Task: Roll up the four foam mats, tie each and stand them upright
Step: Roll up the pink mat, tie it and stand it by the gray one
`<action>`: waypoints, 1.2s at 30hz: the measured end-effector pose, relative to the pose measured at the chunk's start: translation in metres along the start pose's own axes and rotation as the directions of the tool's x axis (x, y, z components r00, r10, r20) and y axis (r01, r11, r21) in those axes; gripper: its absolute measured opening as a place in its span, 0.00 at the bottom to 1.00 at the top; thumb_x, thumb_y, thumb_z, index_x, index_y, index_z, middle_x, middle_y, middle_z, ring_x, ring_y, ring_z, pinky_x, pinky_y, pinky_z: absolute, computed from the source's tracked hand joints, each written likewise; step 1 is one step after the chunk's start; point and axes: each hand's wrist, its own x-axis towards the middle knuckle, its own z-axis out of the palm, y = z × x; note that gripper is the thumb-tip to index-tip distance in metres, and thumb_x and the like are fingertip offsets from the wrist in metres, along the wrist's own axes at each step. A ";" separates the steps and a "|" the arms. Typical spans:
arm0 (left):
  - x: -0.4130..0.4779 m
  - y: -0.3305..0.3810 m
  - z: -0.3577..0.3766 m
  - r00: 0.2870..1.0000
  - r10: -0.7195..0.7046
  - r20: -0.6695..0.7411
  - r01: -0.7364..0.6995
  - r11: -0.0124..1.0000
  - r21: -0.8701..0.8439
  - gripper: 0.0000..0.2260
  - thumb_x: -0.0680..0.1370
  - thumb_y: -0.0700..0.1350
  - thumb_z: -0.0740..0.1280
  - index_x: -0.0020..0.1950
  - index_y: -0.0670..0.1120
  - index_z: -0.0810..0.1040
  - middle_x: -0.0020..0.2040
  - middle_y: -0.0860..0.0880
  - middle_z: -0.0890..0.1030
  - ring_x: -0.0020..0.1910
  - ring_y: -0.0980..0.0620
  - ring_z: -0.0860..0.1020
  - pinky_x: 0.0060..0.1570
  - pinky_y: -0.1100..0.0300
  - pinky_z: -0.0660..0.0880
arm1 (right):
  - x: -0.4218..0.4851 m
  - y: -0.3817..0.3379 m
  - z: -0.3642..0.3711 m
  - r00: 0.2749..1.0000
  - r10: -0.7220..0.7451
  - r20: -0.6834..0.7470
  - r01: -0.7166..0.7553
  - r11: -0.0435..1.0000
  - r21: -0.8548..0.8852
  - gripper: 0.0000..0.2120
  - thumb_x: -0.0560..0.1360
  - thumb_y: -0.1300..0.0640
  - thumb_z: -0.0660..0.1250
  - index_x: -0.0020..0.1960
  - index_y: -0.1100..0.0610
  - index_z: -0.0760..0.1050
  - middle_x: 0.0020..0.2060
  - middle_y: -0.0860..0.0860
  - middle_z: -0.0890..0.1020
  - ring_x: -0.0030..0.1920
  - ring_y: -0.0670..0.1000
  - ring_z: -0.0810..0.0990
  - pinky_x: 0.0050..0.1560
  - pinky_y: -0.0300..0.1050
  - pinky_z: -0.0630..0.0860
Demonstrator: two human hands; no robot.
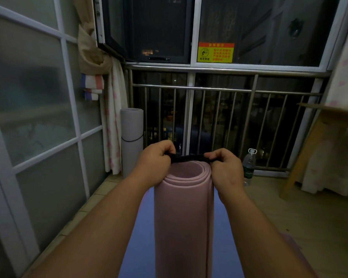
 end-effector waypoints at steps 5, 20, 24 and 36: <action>-0.002 0.002 0.003 0.997 0.071 -0.018 -0.068 0.989 0.135 0.08 0.75 0.39 0.63 0.40 0.52 0.74 0.42 0.51 0.72 0.39 0.52 0.71 0.36 0.59 0.64 | -0.001 0.001 0.002 1.000 0.004 -0.004 -0.004 1.000 -0.015 0.14 0.72 0.72 0.58 0.38 0.56 0.75 0.44 0.46 0.82 0.49 0.52 0.79 0.54 0.58 0.78; 0.007 0.004 0.007 0.946 -0.275 0.170 0.238 0.949 0.208 0.05 0.78 0.51 0.58 0.45 0.51 0.70 0.39 0.49 0.72 0.43 0.45 0.72 0.35 0.55 0.62 | 0.006 0.012 0.000 0.985 0.164 -0.049 -0.165 0.986 -0.004 0.15 0.75 0.70 0.57 0.42 0.55 0.79 0.38 0.57 0.81 0.44 0.62 0.80 0.46 0.63 0.79; 0.008 0.002 0.012 0.938 -0.325 0.123 0.320 0.946 0.054 0.06 0.78 0.48 0.60 0.41 0.49 0.70 0.39 0.47 0.73 0.40 0.49 0.72 0.38 0.55 0.65 | 0.004 0.019 0.001 0.970 0.233 -0.064 -0.225 0.969 0.105 0.14 0.74 0.70 0.58 0.40 0.56 0.78 0.35 0.57 0.81 0.37 0.58 0.78 0.38 0.55 0.77; 0.012 -0.006 0.016 0.907 -0.420 -0.009 0.417 0.902 -0.113 0.08 0.79 0.42 0.59 0.40 0.44 0.71 0.46 0.44 0.73 0.45 0.45 0.74 0.45 0.52 0.69 | 0.001 0.028 0.009 0.986 0.136 -0.093 -0.135 0.991 0.020 0.14 0.74 0.67 0.60 0.36 0.54 0.79 0.32 0.52 0.81 0.35 0.57 0.78 0.36 0.51 0.75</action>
